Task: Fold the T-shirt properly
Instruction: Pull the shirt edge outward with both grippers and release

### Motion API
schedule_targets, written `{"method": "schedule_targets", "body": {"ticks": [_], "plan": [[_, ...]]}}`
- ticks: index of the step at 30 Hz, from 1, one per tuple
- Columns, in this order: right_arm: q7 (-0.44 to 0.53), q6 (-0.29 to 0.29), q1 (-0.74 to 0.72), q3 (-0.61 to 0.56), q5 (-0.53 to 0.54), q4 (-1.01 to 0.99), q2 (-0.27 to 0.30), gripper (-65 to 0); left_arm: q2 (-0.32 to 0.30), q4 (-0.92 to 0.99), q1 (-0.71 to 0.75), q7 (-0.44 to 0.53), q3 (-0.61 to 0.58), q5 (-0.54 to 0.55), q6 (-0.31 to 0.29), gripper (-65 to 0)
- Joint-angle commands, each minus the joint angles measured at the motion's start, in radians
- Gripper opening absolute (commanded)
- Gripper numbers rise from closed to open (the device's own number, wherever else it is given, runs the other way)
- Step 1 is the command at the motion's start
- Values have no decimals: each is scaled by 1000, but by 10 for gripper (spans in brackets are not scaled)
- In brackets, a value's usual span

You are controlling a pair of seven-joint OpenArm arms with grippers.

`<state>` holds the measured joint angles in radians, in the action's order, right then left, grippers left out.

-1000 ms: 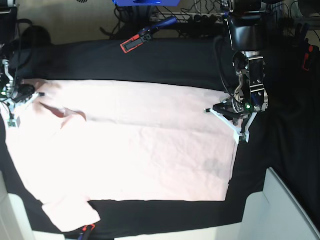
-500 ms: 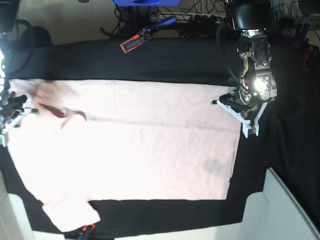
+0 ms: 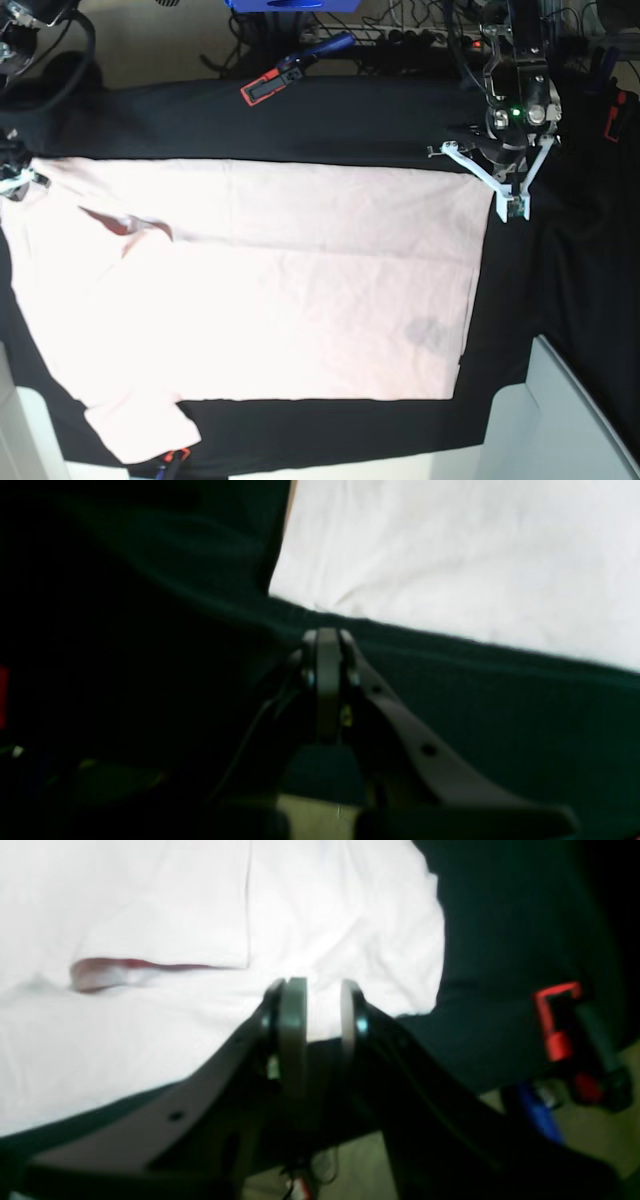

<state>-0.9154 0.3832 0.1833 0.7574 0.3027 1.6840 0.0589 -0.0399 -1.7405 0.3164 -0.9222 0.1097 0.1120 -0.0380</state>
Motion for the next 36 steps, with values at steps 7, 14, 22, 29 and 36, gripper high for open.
{"method": "schedule_targets", "body": {"ticks": [7, 14, 22, 29, 36], "plan": [[14, 176, -12, 110, 0, -41, -57, -519, 62, 64, -6, 28, 118, -4, -3, -411], [5, 159, -26, 110, 0, -89, -55, -525, 62, 80, -9, 30, 124, -5, -3, -411], [-169, 162, -101, 218, 2, -89, -58, -473, 67, 84, -4, 30, 126, 39, -3, -403], [-173, 315, -109, 267, 2, -88, -55, -104, 41, 124, -6, 28, 126, 162, -3, -403], [-170, 315, -98, 256, 0, -86, -52, -104, -1, 126, -9, 30, 118, 277, -3, -401]]}}
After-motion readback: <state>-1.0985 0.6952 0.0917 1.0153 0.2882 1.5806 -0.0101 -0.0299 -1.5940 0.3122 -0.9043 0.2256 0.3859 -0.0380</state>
